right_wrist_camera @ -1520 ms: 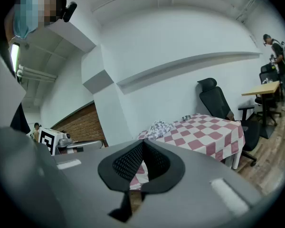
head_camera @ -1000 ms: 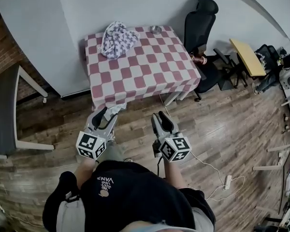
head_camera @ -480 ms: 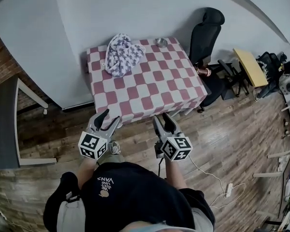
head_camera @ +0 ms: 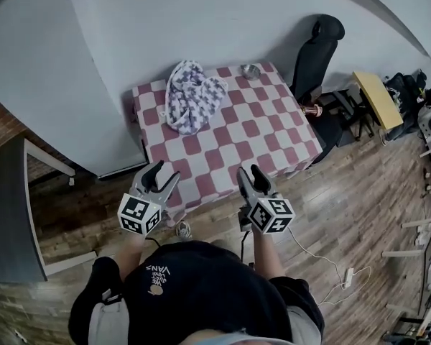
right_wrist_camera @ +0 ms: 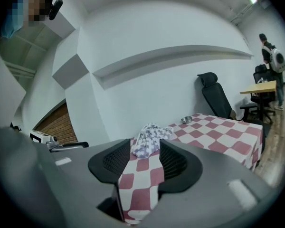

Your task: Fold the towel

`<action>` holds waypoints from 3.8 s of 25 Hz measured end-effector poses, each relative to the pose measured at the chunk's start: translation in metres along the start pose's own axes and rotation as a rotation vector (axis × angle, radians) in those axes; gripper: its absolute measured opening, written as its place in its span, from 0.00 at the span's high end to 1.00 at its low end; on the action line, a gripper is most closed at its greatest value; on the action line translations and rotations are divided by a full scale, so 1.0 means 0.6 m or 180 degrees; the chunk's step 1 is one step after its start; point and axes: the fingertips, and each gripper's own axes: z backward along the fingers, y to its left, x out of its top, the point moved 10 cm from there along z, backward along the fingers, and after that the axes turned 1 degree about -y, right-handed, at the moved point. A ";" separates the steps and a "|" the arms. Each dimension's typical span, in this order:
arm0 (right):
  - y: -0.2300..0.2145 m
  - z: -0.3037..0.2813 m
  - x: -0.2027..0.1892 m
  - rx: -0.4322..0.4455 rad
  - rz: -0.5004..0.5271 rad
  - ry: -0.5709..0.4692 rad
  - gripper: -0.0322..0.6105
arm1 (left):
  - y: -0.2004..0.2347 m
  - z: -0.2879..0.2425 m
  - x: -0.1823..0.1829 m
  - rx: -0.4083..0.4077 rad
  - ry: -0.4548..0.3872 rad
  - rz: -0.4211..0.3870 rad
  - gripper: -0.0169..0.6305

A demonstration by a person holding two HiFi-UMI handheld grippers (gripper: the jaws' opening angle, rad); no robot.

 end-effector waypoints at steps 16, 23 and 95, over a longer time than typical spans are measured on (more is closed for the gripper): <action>-0.089 -0.177 0.021 0.0219 0.0073 0.0429 0.67 | 0.071 -0.089 -0.031 0.0405 0.0213 0.0189 0.67; -0.191 -0.303 0.074 0.0449 0.0235 0.0675 0.67 | 0.087 -0.193 -0.038 0.0767 0.0333 0.0190 0.67; -0.291 -0.211 0.053 0.0768 0.0985 0.1015 0.92 | 0.117 -0.665 -0.086 -0.1283 0.2098 -0.1001 0.87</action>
